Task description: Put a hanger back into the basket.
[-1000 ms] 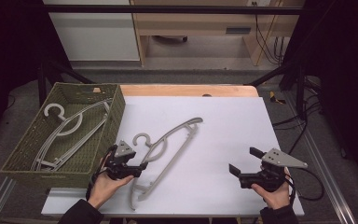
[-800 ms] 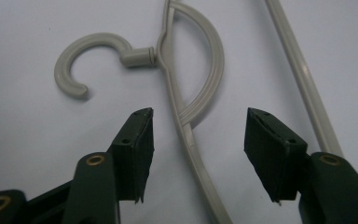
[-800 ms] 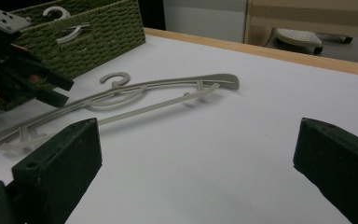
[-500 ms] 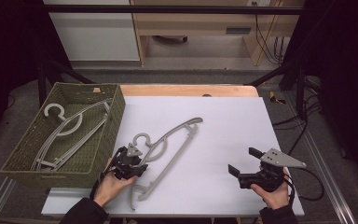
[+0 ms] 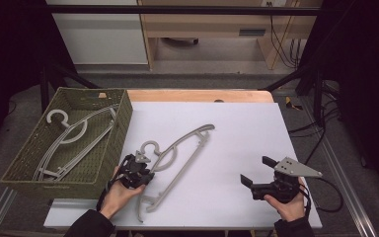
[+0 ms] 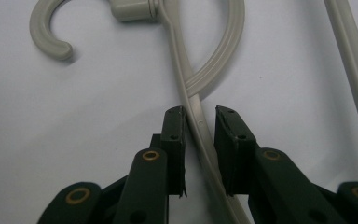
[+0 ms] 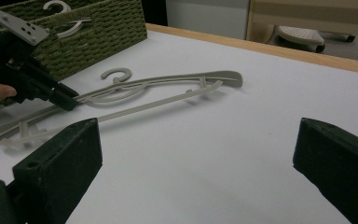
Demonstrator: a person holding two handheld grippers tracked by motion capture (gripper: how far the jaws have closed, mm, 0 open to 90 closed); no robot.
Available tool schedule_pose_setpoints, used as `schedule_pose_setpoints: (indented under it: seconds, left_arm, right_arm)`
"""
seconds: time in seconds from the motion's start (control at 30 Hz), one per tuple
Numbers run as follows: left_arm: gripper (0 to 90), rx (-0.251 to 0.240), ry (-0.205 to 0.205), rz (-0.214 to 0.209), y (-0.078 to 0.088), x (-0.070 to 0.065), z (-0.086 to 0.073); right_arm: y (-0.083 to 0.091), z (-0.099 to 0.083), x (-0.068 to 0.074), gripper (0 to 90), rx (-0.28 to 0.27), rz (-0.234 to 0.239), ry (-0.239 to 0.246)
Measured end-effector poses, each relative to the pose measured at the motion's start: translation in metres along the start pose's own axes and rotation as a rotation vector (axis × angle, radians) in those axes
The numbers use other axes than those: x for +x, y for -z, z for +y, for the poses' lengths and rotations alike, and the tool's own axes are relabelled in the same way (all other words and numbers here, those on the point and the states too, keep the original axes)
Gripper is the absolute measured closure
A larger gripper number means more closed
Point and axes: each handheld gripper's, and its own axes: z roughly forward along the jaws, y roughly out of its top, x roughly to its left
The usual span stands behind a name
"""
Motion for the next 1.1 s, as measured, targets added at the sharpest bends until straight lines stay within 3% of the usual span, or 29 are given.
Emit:
schedule_pose_setpoints:
  seconds: [0.13, 0.43, 0.73, 0.9, 1.1]
  left_arm:
    - [74.2, 0.005, 0.016, -0.02, 0.0008, 0.0025, 0.0007]
    - [77.4, -0.002, 0.021, -0.018, 0.002, 0.0031, 0.004]
    - [72.5, 0.026, 0.033, -0.009, 0.0001, 0.0008, 0.0022]
    - [74.6, 0.059, 0.022, 0.013, -0.0001, -0.002, 0.0064]
    - [81.0, 0.048, 0.019, 0.008, -0.0022, -0.0015, 0.0087]
  right_arm:
    - [-0.0002, -0.0001, -0.0001, 1.5, 0.001, 0.001, 0.0]
    - [-0.0002, -0.0004, -0.0004, 1.5, 0.001, -0.001, 0.002]
    - [0.0024, 0.0006, -0.0004, 1.5, -0.007, 0.005, -0.004]
    - [0.0014, 0.0006, -0.0005, 1.5, -0.003, -0.002, 0.0]
    - [0.002, 0.0003, -0.0016, 1.5, -0.005, 0.001, 0.001]
